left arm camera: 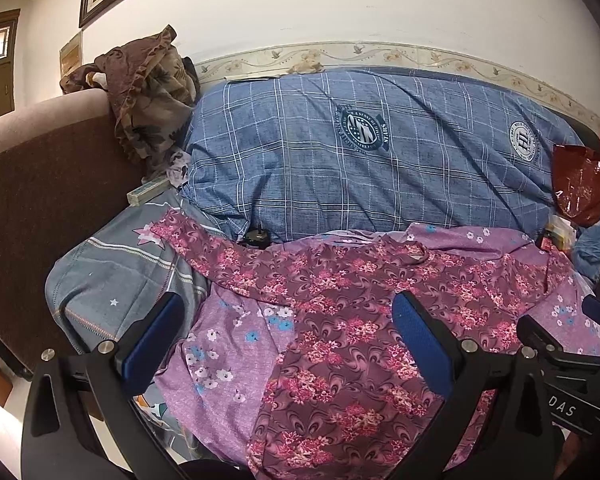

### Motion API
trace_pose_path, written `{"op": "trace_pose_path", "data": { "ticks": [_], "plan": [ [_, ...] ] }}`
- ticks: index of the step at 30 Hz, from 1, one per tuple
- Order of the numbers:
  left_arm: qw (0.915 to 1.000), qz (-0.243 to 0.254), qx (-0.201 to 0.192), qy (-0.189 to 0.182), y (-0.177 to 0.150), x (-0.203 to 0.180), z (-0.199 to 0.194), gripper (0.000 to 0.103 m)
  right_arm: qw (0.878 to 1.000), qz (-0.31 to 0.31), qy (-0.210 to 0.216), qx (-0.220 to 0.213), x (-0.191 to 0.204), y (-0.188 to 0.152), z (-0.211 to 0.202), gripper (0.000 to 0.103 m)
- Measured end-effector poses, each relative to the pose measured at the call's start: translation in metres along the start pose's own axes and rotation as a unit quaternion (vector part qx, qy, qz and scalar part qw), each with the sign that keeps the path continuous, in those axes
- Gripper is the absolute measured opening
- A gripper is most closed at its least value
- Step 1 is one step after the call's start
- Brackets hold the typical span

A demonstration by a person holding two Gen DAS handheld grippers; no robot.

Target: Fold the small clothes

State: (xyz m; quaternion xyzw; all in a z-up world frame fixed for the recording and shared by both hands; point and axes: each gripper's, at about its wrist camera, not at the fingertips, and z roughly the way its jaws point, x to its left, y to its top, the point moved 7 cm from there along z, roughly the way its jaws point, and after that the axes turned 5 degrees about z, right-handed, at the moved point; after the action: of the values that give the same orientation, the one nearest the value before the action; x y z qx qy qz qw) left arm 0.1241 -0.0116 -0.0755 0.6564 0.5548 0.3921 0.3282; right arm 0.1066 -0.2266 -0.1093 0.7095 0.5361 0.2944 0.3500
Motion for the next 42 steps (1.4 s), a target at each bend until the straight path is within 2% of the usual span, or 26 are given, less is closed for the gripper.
{"op": "trace_pose_path", "data": {
  "ticks": [31, 34, 38, 40, 42],
  "plan": [
    [0.9998, 0.018, 0.009, -0.007, 0.001, -0.018, 0.009, 0.103, 1.0, -0.004, 0.004, 0.007, -0.002, 0.0, 0.007, 0.101],
    [0.9994, 0.015, 0.02, -0.025, 0.002, -0.024, 0.023, 0.103, 1.0, 0.002, 0.005, 0.013, -0.008, 0.001, 0.017, 0.101],
    [0.9984, 0.0, 0.04, -0.039, 0.003, -0.031, 0.066, 0.103, 1.0, 0.022, 0.012, 0.017, -0.029, 0.005, 0.041, 0.101],
    [0.9965, -0.011, 0.065, -0.052, 0.0, -0.035, 0.094, 0.103, 0.998, 0.055, 0.034, 0.023, -0.056, 0.009, 0.063, 0.101],
    [0.9927, -0.028, 0.098, -0.065, -0.006, -0.04, 0.127, 0.103, 0.995, 0.093, 0.038, 0.029, -0.09, 0.012, 0.085, 0.101]
  ]
}}
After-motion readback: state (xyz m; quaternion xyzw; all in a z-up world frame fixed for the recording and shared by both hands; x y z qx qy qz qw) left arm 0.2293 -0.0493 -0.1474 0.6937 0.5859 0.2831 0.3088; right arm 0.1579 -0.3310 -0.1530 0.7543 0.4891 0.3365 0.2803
